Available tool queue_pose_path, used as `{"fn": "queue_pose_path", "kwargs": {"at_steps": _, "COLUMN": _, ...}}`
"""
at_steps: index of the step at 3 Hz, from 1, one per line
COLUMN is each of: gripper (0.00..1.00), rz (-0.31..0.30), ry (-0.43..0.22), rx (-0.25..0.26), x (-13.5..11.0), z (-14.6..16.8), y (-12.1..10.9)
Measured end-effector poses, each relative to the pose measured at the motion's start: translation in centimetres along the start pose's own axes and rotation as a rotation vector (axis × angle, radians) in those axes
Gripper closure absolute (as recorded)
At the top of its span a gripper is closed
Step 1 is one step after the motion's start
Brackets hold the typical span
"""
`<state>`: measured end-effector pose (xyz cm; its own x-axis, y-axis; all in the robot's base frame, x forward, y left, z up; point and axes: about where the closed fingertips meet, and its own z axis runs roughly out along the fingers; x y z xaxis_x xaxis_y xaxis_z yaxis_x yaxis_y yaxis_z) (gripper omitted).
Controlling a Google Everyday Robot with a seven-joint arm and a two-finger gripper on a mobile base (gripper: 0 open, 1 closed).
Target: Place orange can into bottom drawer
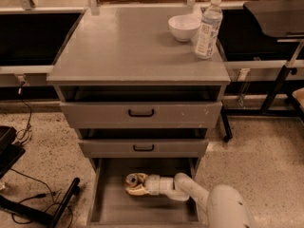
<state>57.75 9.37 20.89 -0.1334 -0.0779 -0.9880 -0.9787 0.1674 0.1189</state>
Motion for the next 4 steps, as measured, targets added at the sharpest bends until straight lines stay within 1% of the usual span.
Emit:
{"fn": "queue_pose_path", "kwargs": {"at_steps": 1, "gripper": 0.81, "rz": -0.005, "ry": 0.003, "rx": 0.009, "x": 0.03, "z": -0.18, "y": -0.50}}
{"fn": "queue_pose_path", "kwargs": {"at_steps": 4, "gripper": 0.11, "rz": -0.005, "ry": 0.002, "rx": 0.008, "x": 0.03, "z": -0.17, "y": -0.49}}
